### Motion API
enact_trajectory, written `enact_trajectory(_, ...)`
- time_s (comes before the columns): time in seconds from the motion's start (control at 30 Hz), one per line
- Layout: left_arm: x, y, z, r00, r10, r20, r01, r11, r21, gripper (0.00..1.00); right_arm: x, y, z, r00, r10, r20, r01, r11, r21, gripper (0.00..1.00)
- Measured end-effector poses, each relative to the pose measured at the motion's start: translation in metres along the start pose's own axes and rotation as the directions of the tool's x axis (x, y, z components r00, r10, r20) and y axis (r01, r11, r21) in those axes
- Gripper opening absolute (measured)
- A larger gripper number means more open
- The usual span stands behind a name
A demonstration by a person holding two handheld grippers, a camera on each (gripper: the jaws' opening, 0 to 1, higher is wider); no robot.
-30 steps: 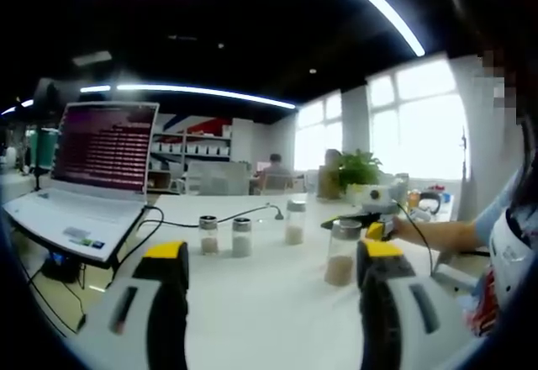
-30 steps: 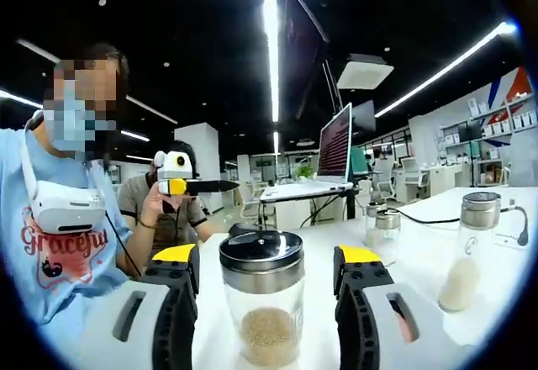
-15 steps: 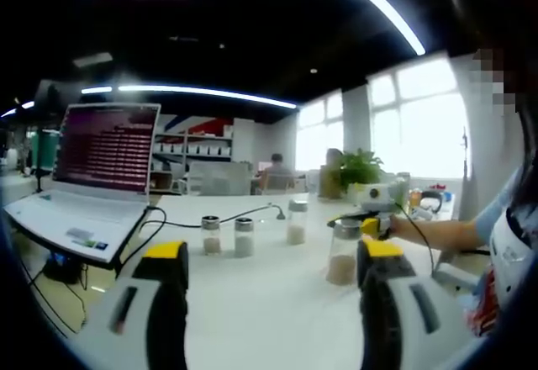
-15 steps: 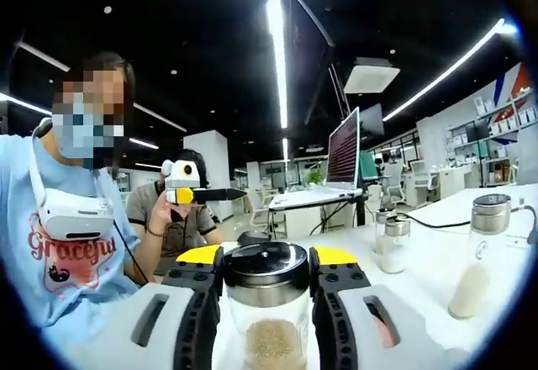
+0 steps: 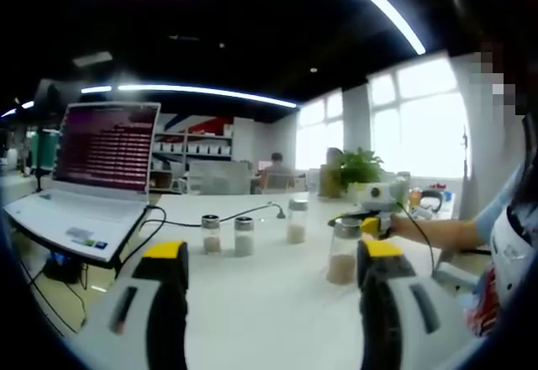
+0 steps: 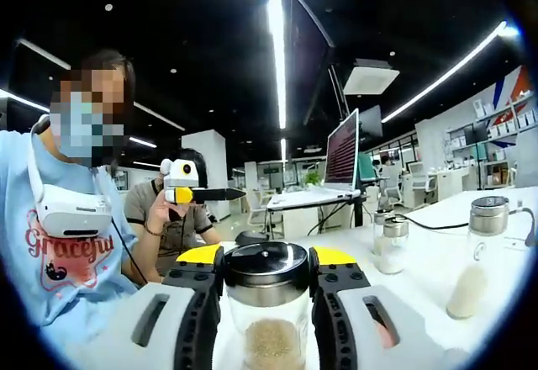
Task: Rotate the seasoning bottle until the label or dispensing opening points toward the visible target arrow and the bottle remains upright within the marked orientation range
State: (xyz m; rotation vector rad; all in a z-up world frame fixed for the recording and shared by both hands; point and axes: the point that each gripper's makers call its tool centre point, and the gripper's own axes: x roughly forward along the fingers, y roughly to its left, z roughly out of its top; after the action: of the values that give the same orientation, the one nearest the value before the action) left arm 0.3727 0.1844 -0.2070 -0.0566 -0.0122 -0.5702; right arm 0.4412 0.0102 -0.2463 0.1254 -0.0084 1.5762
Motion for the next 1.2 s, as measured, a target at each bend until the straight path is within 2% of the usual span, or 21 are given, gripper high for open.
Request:
enact_trajectory(0.77, -0.0007, -0.002, 0.0001, 1.0, -0.011, 0.006, 0.011, 1.0, -0.009, 0.87, 0.001, -0.0034, -0.0027, 0.998, -0.049, -0.032, 0.048, 0.998, -0.04, 0.4)
enact_trajectory(1.03, -0.0006, -0.0008, -0.0014, 1.0, -0.01, 0.001, 0.01, 1.0, -0.011, 0.87, 0.0008, -0.003, -0.0029, 0.998, -0.068, -0.014, 0.067, 0.996, -0.066, 0.4)
enact_trajectory(1.2, -0.0006, 0.0005, -0.0015, 1.0, -0.005, 0.0, 0.005, 1.0, -0.01, 0.87, 0.0009, -0.0038, -0.0033, 0.996, -0.085, -0.027, 0.083, 0.993, -0.079, 0.4)
